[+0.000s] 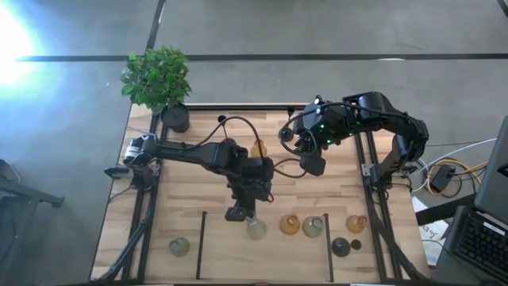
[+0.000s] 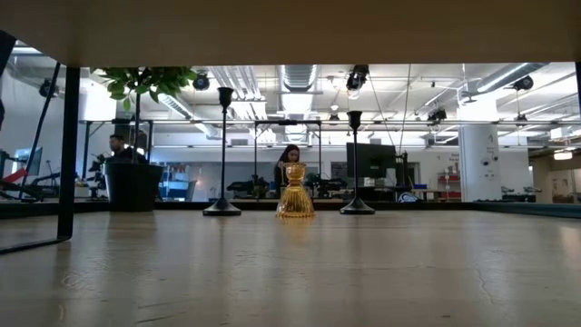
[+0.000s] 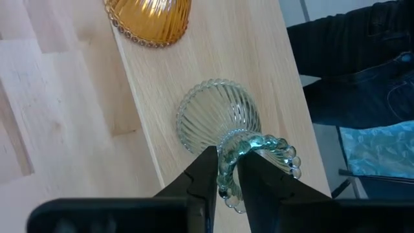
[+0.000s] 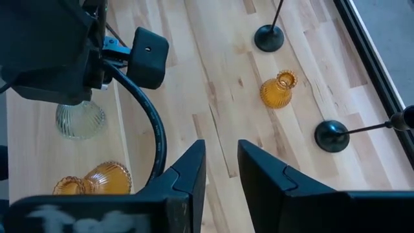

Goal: Pick & Place candle stick holders
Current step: Put the top green glass candle holder on the shelf

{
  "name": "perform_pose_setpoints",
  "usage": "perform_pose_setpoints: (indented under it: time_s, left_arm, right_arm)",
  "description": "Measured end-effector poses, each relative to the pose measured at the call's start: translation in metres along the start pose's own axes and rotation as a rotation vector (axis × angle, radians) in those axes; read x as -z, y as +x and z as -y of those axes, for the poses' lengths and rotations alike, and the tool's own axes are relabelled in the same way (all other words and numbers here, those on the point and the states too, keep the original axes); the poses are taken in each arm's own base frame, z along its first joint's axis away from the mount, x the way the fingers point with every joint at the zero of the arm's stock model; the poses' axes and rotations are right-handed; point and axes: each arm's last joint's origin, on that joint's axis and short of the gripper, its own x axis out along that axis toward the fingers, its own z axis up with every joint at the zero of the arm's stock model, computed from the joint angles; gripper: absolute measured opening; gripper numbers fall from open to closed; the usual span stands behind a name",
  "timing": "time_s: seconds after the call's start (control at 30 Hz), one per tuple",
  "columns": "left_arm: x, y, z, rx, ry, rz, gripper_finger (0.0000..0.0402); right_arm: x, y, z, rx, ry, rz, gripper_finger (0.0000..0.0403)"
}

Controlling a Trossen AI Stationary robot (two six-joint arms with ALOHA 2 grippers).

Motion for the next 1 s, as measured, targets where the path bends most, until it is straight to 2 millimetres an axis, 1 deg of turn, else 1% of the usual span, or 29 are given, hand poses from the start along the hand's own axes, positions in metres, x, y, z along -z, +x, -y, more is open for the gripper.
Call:
perform_pose_setpoints:
  time_s: [0.13, 0.43, 0.57, 0.83, 1.0]
  left_arm:
    - [0.000, -0.001, 0.000, -0.004, 0.000, 0.002, 0.0070]
    - [-0.001, -0.002, 0.000, -0.015, -0.006, 0.015, 0.0107]
    - [-0.001, -0.003, 0.001, -0.014, -0.013, 0.017, 0.0119]
    - [-0.006, -0.010, 0.005, -0.008, -0.008, 0.048, 0.0135]
    - [-0.006, -0.010, 0.006, 0.016, -0.016, 0.046, 0.0138]
  right_arm:
    - [0.001, -0.001, 0.000, -0.001, 0.000, 0.003, 0.0079]
    - [0.003, -0.008, 0.001, -0.006, 0.011, 0.018, 0.0091]
    - [0.004, -0.011, 0.002, -0.008, 0.013, 0.025, 0.0089]
    - [0.005, -0.013, 0.002, -0.010, 0.013, 0.029, 0.0079]
    - [0.005, -0.013, 0.002, -0.010, 0.013, 0.029, 0.0084]
